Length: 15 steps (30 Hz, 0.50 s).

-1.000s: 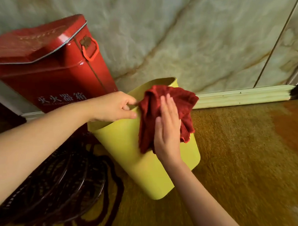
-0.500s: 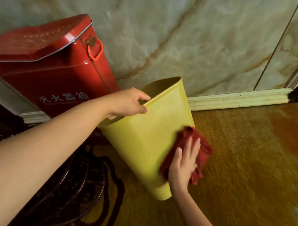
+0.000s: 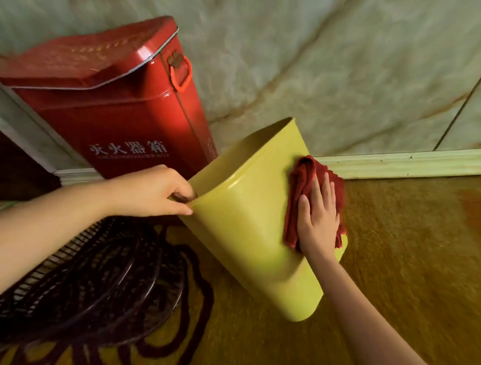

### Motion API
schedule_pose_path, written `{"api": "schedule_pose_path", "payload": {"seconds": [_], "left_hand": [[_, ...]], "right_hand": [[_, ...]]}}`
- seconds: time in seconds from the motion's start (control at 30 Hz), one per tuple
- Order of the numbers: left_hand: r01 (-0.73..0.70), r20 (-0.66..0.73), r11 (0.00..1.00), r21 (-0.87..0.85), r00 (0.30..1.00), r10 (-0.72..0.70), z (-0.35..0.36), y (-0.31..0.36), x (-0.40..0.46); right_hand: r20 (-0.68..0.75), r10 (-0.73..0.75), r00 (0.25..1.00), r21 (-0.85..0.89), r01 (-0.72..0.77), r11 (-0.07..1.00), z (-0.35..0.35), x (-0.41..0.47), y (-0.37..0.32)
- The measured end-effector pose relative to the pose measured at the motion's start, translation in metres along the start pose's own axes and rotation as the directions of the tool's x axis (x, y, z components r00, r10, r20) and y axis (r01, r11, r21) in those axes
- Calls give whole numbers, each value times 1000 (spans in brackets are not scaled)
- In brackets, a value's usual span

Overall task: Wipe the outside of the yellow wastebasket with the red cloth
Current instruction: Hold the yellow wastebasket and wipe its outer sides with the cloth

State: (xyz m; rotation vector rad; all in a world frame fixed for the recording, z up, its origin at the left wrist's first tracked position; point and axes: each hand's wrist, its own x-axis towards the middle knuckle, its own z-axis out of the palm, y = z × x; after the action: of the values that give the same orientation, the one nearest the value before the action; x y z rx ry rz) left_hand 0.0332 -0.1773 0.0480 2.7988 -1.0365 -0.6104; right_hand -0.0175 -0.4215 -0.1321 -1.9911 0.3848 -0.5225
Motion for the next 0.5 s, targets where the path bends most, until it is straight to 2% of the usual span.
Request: {"api": "schedule_pose_path", "payload": {"seconds": [0.13, 0.3, 0.4, 0.5], "left_hand": [[-63, -151, 998, -22, 987, 59, 0, 27, 6], [-186, -269, 982, -19, 947, 174, -14, 96, 45], [-210, -356, 977, -25, 915, 188, -23, 136, 83], [-238, -395, 970, -39, 896, 204, -29, 177, 118]], "right_hand": [[-54, 80, 995, 146, -71, 987, -12, -11, -3], [8, 172, 985, 404, -161, 901, -59, -4, -7], [-51, 93, 994, 422, -63, 904, -87, -2, -19], [-237, 11, 972, 343, 73, 937, -95, -10, -23]]}}
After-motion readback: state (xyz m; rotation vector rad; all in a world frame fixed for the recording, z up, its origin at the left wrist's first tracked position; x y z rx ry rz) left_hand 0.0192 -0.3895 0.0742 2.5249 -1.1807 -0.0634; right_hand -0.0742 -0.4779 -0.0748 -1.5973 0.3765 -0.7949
